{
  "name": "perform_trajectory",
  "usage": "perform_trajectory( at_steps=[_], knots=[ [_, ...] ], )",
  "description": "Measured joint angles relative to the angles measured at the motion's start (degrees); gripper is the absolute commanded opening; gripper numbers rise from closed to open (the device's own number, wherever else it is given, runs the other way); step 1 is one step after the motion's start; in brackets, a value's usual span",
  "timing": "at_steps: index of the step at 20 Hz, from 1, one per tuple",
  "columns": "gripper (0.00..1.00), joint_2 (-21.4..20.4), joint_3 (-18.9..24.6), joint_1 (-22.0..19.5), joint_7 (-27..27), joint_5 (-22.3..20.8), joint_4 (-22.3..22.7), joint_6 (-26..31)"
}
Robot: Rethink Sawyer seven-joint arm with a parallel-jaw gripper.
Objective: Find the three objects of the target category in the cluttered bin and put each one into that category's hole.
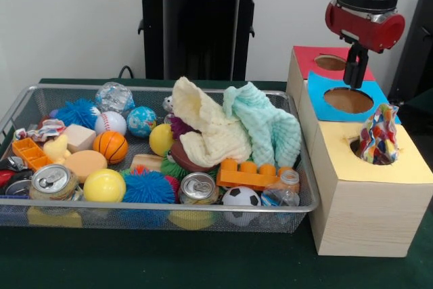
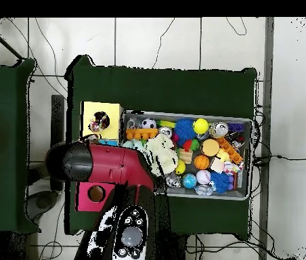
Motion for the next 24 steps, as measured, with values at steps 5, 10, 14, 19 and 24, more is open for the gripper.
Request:
perform_trajectory(
  at_steps=[5, 10, 14, 19, 24],
  knots=[
    [0.0, -0.4, -0.04, 0.19, 0.0, 0.0, 0.0, 0.0],
    [0.0, -1.49, -0.06, -0.38, 0.0, -0.07, 0.02, 0.0],
    [0.0, -3.19, -0.08, -2.04, 0.0, -0.07, 0.17, 0.0],
    [0.0, -5.01, -0.56, -3.35, 0.0, -0.07, 0.54, 0.0],
    [0.0, -6.23, -0.6, -3.59, 0.0, -0.06, 2.34, -0.02]
  ],
)
